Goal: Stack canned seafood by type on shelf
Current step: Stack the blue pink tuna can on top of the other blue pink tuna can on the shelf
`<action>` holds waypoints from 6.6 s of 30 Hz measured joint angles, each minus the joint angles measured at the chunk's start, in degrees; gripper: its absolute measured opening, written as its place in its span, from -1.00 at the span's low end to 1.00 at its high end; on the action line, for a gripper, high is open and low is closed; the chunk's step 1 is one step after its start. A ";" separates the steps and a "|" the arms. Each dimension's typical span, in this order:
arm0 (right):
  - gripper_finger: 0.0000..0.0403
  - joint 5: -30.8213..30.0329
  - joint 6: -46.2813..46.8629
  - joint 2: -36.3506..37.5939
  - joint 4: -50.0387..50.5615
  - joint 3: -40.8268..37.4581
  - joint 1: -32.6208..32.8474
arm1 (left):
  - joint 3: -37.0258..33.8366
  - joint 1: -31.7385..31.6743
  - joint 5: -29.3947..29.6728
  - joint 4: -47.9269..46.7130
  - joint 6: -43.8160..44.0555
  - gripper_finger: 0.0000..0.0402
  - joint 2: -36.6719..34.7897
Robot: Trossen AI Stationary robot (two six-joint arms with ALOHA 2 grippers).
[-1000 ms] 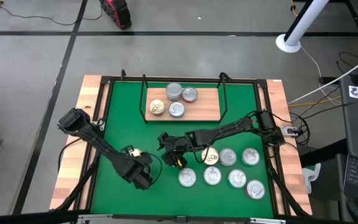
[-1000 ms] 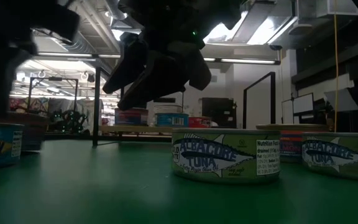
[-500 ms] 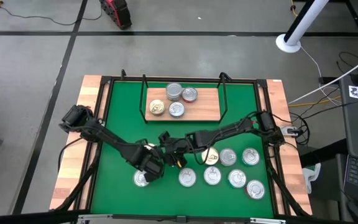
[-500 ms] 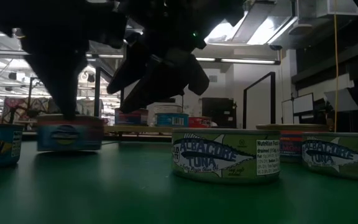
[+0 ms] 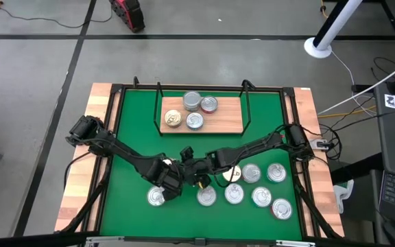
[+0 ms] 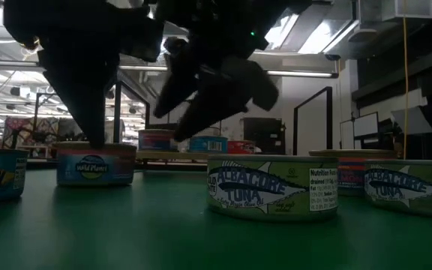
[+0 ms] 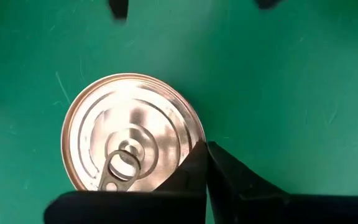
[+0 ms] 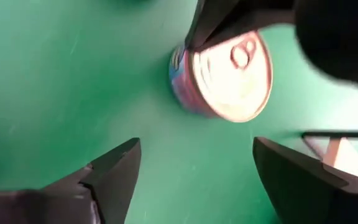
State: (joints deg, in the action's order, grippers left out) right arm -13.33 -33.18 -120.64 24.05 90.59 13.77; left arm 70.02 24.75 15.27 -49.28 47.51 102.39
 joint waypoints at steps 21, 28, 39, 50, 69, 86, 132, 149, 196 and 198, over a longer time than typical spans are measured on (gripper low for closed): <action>0.53 -10.17 7.52 -0.26 21.10 -4.34 1.54 | 0.22 -0.57 0.52 3.89 -1.51 -1.00 -1.45; 0.53 -10.18 7.86 4.17 24.31 -4.60 2.13 | 0.18 -0.59 0.52 4.15 -1.23 -1.00 -2.46; 0.53 -9.98 11.82 9.29 17.29 -5.13 4.86 | 0.14 -2.13 0.76 4.89 -1.47 -1.00 -4.11; 0.53 -17.28 7.77 9.26 -24.91 -20.90 9.89 | 0.13 -4.60 0.79 5.53 -2.77 -1.00 -4.11; 0.53 -14.04 1.98 4.67 -45.97 -26.55 6.46 | 0.13 -6.99 -1.72 10.11 -4.43 -1.00 -4.15; 0.53 -14.30 1.97 3.76 -46.58 -26.38 4.93 | 0.13 -8.03 -2.80 12.92 -5.86 -1.00 -4.15; -0.07 -13.95 1.85 3.74 -43.16 -26.46 4.95 | 0.18 -8.02 -2.90 12.72 -5.65 -1.00 -4.22; -0.07 -14.15 1.57 3.62 -42.92 -25.09 4.93 | 0.18 -8.63 -3.13 10.58 -9.95 -1.00 -12.65; -0.05 -16.63 -18.13 3.64 -32.98 -7.00 -11.76 | 0.13 -8.68 4.22 -2.49 -18.32 -1.00 -32.26; -0.05 -15.13 -18.17 3.65 -32.94 -7.00 -13.75 | 0.13 -8.68 4.79 -2.52 -19.31 -1.00 -32.26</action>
State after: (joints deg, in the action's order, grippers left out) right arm -28.46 -51.35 -116.99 -8.89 83.59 0.02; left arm 70.15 16.08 20.06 -51.80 28.20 70.13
